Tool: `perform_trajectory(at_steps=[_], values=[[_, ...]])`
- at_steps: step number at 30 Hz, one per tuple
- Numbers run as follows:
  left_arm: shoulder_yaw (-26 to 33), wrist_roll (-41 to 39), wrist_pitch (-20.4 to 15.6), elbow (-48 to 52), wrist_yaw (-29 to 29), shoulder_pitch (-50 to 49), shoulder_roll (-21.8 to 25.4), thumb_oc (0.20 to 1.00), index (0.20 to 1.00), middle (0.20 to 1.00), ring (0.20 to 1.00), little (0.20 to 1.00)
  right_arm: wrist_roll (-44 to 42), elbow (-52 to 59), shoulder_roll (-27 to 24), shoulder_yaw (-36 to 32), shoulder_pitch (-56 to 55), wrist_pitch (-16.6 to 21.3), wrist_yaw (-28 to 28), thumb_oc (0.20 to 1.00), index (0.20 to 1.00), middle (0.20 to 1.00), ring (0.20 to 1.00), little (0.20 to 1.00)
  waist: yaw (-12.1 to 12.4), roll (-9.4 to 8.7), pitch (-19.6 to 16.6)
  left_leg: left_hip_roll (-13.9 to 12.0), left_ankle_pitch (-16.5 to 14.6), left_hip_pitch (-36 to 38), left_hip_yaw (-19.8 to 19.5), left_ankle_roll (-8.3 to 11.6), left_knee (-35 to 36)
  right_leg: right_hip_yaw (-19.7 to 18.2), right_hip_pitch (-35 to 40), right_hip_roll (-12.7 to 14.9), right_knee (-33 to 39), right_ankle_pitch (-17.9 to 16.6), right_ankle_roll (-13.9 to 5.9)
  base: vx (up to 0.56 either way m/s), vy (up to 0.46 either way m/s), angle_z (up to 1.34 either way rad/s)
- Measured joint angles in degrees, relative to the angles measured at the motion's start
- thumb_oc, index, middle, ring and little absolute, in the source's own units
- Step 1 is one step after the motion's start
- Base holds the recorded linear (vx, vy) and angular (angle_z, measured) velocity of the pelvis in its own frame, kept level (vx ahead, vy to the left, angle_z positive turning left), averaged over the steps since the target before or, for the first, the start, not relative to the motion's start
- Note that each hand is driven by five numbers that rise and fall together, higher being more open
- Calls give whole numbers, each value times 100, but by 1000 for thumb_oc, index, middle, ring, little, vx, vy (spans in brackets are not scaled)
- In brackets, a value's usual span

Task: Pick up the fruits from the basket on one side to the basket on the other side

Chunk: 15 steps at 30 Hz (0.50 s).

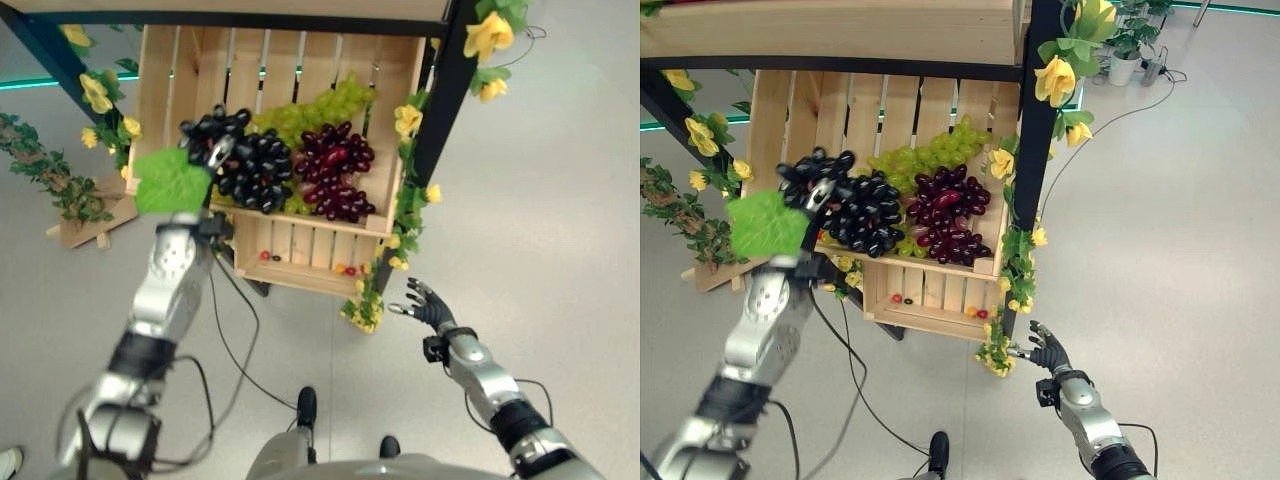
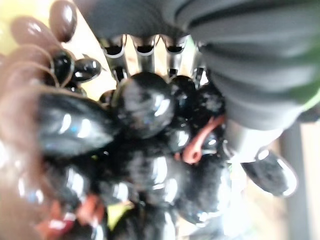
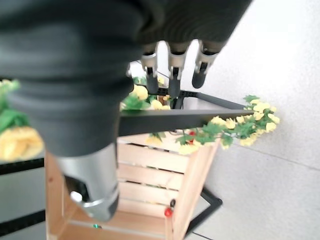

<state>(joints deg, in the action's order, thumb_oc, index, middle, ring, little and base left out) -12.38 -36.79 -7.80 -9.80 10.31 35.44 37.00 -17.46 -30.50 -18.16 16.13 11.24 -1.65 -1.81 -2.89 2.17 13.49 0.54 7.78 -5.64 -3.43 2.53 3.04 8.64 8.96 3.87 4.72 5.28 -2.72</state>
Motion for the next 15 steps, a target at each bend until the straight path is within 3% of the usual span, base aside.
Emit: perform_trajectory(at_steps=[6,11,12,15], values=[[-990,0,192,-1185,-14,1335,274,200,200,200,200,200,-4,-49,39,323,-2,-37,48,1000,1000,1000,1000,1000,-248,9,6,6,2,-2,8,-1,3,-3,8,11,43,-33,-6,-2,1,-1],[-1760,6,237,-2090,9,2332,359,200,200,200,200,200,-13,-160,55,486,34,-35,45,1000,1000,1000,1000,1000,-301,9,8,-2,2,-6,3,-1,12,3,1,6,44,-33,-7,0,0,0],[-1766,5,240,-2144,44,2432,359,1000,1000,1000,1000,1000,-15,-158,79,494,37,-34,44,1000,1000,1000,1000,1000,-321,8,9,1,2,-6,5,-1,15,-2,-3,13,44,-33,-7,0,0,0],[-2237,410,300,-2733,107,3048,361,1000,1000,1000,1000,1000,-25,-219,115,550,69,-21,29,1000,1000,1000,1000,1000,-393,2,14,3,3,-10,2,-1,16,17,-2,12,42,-33,-7,0,0,0]])
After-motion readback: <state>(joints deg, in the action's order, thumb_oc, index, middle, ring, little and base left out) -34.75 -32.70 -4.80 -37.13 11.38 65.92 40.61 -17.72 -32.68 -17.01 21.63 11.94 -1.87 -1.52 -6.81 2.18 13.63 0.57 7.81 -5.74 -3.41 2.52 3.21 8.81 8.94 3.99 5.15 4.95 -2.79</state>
